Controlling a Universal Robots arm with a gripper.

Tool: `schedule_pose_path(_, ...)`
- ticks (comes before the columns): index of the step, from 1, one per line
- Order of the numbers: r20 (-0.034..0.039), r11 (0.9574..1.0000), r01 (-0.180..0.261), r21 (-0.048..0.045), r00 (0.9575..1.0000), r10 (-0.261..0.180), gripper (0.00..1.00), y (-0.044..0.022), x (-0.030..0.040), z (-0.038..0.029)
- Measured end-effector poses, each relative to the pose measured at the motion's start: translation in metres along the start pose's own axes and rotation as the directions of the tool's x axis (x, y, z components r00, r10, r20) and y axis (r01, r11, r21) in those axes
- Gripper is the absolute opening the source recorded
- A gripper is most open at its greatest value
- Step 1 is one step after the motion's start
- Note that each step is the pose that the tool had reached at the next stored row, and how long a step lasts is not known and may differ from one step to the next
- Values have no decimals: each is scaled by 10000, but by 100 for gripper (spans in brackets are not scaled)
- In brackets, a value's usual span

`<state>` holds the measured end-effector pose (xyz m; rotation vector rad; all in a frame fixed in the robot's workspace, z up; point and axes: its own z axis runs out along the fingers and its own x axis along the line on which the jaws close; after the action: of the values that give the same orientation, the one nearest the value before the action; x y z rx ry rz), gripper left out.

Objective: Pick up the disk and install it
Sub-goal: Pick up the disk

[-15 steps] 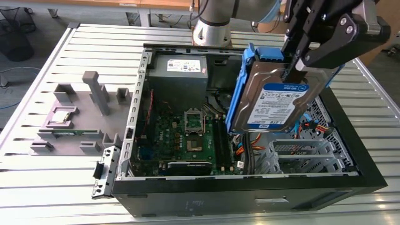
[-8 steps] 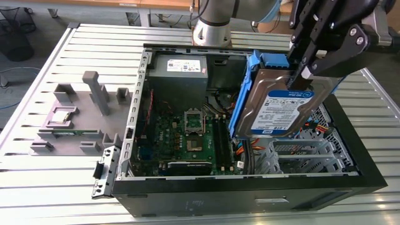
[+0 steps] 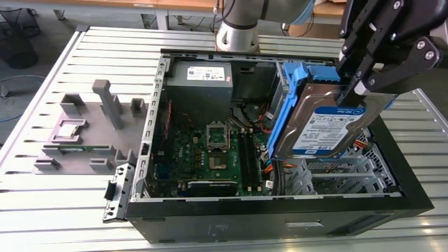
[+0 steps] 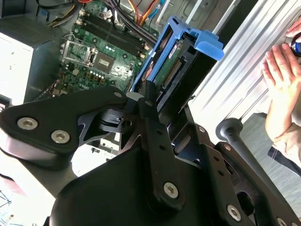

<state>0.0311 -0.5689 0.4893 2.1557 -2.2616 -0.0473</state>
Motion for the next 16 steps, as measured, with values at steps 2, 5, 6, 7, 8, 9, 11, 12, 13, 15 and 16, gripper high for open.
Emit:
schedule_pose_path(2,0,10000,-1,-7,10000,1,35,-58,9,2)
schedule_pose_path(5,-1,10000,0,-16,10000,0,35,-151,15,3)
schedule_pose_path(6,-1,10000,0,-19,10000,0,35,-183,16,3)
schedule_pose_path(7,-1,10000,0,-22,10000,0,35,-216,18,4)
schedule_pose_path(8,-1,10000,-1,-26,10000,1,35,-248,19,4)
schedule_pose_path(9,0,10000,-1,-28,10000,1,35,-278,20,5)
schedule_pose_path(11,-2,10000,0,-34,10000,0,35,-339,21,4)
schedule_pose_path(12,-2,10000,0,-37,10000,0,35,-370,21,5)
schedule_pose_path(13,-3,10000,-1,-39,10000,1,35,-394,21,4)
schedule_pose_path(15,-3,10000,0,-41,10000,0,35,-417,19,4)
schedule_pose_path(16,-3,10000,-1,-41,10000,1,35,-417,19,3)
